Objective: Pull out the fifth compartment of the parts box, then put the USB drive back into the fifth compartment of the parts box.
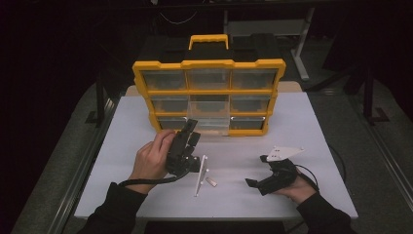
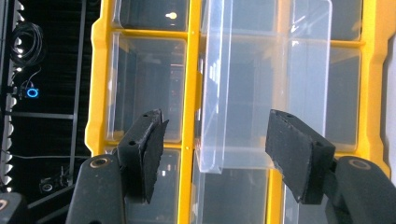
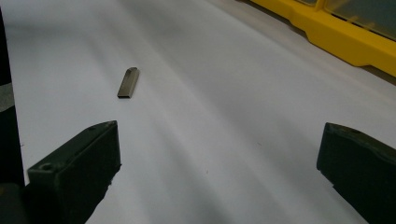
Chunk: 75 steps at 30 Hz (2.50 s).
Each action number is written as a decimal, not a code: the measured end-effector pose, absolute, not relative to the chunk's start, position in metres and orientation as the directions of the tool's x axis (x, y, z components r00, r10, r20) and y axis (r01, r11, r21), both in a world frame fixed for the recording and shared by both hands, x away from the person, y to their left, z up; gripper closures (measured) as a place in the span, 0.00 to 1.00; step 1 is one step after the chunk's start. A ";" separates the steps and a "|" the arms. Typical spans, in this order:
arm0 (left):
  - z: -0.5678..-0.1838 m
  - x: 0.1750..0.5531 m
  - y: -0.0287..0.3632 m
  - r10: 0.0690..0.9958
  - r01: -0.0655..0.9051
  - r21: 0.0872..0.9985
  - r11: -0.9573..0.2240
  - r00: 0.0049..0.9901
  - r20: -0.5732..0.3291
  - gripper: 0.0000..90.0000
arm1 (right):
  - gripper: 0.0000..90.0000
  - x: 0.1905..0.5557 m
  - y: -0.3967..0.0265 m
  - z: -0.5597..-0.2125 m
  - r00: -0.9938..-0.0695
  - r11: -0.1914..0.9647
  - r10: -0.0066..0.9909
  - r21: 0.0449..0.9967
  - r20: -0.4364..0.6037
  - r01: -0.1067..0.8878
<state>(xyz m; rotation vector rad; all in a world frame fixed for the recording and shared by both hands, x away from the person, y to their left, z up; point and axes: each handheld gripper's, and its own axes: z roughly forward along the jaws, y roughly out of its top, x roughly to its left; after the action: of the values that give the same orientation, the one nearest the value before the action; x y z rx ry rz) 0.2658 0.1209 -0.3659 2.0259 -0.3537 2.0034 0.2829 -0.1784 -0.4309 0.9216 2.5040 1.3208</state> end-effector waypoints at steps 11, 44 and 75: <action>-0.372 0.265 0.131 0.016 -0.340 0.020 -0.940 0.016 1.000 0.35 | 0.00 0.282 -0.178 -0.430 -0.796 0.420 0.591 0.791 0.134 0.445; -0.419 0.268 0.166 0.036 -0.276 0.060 -0.959 0.090 0.995 0.14 | 0.00 0.282 -0.178 -0.431 -0.795 0.424 0.592 0.789 0.130 0.445; -0.450 0.280 0.166 0.083 -0.250 0.125 -0.960 0.171 0.982 0.00 | 0.00 0.281 -0.177 -0.431 -0.796 0.428 0.591 0.787 0.127 0.444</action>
<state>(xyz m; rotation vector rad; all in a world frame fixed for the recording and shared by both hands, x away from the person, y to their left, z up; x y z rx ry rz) 0.2801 0.1656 -0.4498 2.1911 -0.1609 1.8645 0.2813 -0.1770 -0.4310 0.9185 2.5081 1.3048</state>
